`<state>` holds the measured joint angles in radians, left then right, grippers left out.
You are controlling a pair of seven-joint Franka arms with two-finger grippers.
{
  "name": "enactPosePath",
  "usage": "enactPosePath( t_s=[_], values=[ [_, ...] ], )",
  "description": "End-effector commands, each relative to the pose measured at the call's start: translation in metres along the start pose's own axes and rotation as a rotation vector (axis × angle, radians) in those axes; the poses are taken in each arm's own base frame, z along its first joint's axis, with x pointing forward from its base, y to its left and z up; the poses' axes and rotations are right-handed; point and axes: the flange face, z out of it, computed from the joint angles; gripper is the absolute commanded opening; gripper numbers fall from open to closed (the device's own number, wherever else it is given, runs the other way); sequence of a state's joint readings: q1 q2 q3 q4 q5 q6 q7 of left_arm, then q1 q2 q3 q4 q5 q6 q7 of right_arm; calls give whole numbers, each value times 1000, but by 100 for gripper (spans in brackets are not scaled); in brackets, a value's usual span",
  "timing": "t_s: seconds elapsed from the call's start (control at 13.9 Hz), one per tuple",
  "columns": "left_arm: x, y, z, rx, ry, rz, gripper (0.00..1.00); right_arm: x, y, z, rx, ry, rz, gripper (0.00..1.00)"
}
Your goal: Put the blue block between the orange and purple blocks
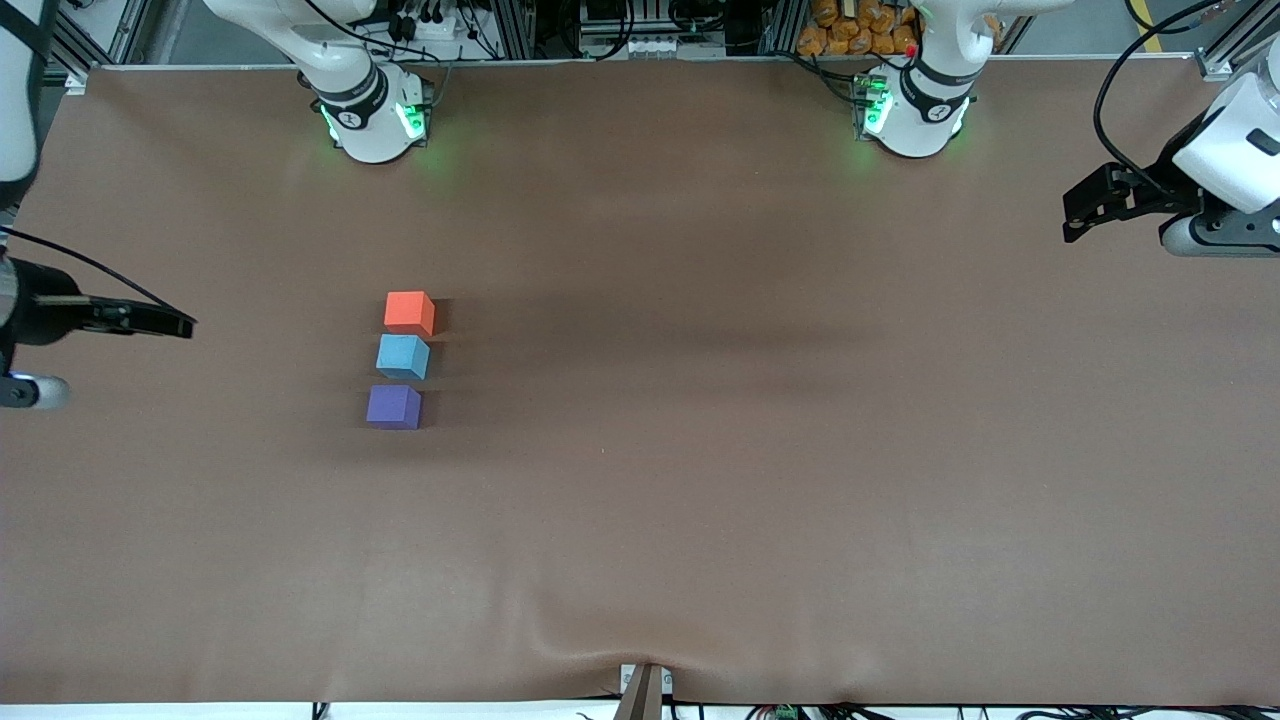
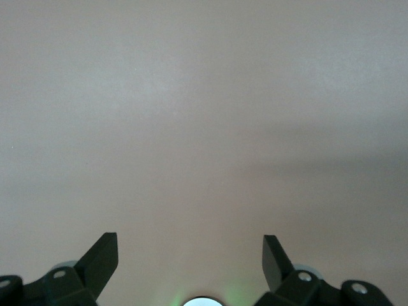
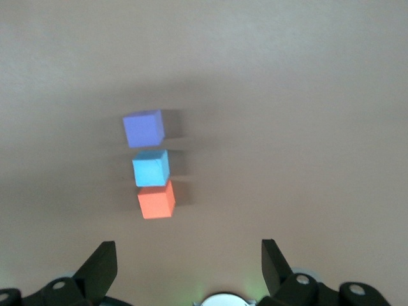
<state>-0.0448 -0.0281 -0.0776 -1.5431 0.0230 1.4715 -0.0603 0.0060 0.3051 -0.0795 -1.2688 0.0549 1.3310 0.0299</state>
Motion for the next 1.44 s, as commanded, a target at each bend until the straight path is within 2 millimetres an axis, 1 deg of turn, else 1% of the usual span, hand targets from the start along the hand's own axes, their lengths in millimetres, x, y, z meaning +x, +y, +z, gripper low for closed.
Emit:
enactPosePath(
  t_s=[0.0, 0.07, 0.14, 0.36, 0.57, 0.72, 0.86, 1.0, 1.15, 1.36],
  values=[
    [-2, -2, -3, 22, -1, 15, 100, -25, -14, -34, -122, 54, -27, 100],
    [-2, -2, -3, 22, -1, 15, 100, -41, -14, -55, -127, 103, -28, 100],
    [-2, -2, -3, 22, -1, 15, 100, -53, -15, -66, -121, 142, -30, 100],
    [-2, -2, -3, 22, -1, 15, 100, -82, -5, -73, -118, 188, -25, 100],
    [-2, -2, -3, 22, -1, 15, 100, -98, 5, -70, -117, 216, -23, 100],
    [-2, -2, -3, 22, -1, 15, 100, -100, 23, -71, -116, 223, -63, 100],
    [-2, -2, -3, 22, -1, 15, 100, -98, 24, -72, -105, 228, -66, 100],
    [-1, -3, -3, 22, -2, 14, 100, -95, 21, -76, -93, 241, -62, 100],
    [-2, -2, -3, 22, -1, 15, 100, -95, 14, -76, -57, 244, -71, 100],
    [1, -4, 0, 21, -6, 12, 100, -95, 14, -76, -56, 246, -71, 100]
  ],
)
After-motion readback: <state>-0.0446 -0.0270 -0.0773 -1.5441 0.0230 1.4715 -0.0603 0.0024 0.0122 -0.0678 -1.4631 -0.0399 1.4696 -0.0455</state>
